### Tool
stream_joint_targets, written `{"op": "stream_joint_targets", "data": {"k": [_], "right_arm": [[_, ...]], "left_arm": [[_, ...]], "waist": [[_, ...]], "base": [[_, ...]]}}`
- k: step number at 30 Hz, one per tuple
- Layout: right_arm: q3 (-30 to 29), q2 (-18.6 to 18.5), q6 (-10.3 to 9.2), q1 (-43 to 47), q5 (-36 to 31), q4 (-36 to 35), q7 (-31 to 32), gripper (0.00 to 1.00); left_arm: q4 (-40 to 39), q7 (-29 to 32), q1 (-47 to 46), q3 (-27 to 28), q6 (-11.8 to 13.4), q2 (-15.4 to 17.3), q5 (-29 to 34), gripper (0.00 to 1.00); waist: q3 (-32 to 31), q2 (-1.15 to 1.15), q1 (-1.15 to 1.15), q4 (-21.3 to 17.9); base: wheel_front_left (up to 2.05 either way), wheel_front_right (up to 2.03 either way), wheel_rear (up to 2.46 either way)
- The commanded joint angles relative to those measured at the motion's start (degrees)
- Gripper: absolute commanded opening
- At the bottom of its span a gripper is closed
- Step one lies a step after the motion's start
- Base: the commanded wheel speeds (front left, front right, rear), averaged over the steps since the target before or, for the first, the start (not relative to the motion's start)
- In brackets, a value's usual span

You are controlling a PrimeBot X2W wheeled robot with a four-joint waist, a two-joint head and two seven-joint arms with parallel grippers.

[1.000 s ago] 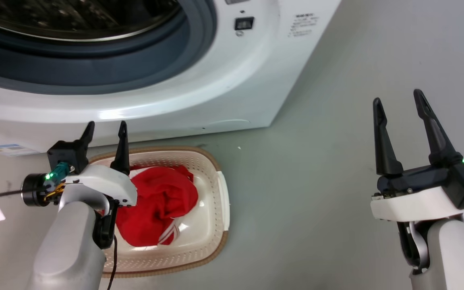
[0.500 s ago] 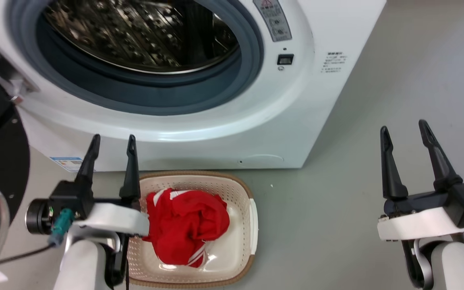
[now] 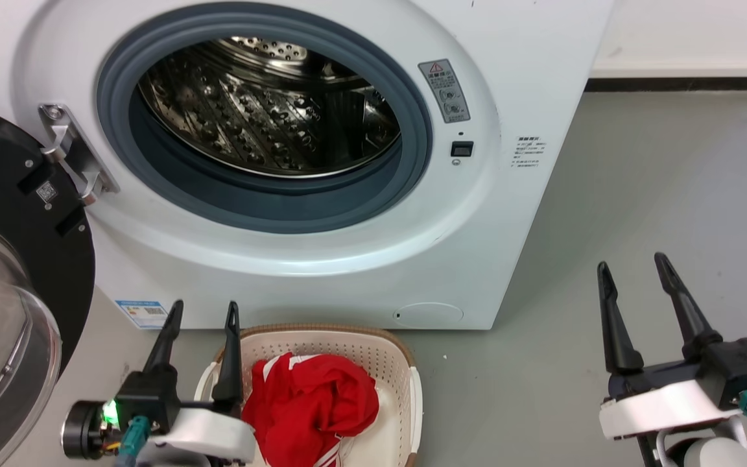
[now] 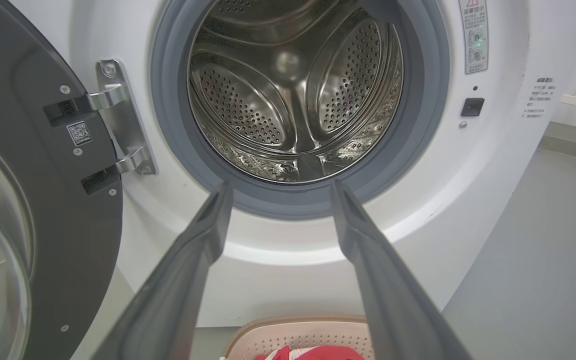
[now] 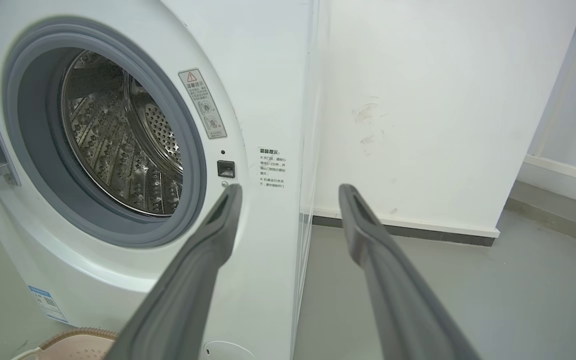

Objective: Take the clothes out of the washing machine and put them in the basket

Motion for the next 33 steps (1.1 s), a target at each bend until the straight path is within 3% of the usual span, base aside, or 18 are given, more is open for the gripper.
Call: {"op": "stream_joint_targets", "data": {"k": [1,12,31,32,33], "right_arm": [[0.16,0.06,-0.06,1.15,0.26,0.16,-0.11,1.00],[0.79,0.06,-0.05,3.18,0.81,0.24,-0.11,1.00],[0.58,0.06,-0.06,2.55,1.22,0.32,-0.11,1.00],[0.62,0.00,0.00,2.90,1.00,0.34,0.00,0.00],[0.70,0.00,0.00,3.06,1.06,0.99,0.02,0.00]], "left_arm": [[0.07,-0.13,1.51,-0.03,0.28,-0.34,0.47,1.00],[-1.35,-0.13,4.25,-1.17,1.64,-0.86,1.79,1.00],[-2.20,-0.13,3.91,-0.38,1.83,-1.20,1.04,1.00],[-2.03,0.01,3.89,-0.49,1.81,-1.11,1.07,0.00],[-1.33,0.06,3.94,-0.54,1.79,-1.12,0.97,0.00]], "waist": [[-1.23,0.00,0.01,-0.41],[-3.31,0.00,0.01,-1.27],[-3.38,0.00,0.01,-1.45],[-3.38,0.00,0.01,-1.45],[-3.38,0.00,0.01,-1.46]], "base": [[0.00,0.00,0.00],[0.00,0.00,0.00],[0.00,0.00,0.00],[0.00,0.00,0.00],[0.00,0.00,0.00]]}}
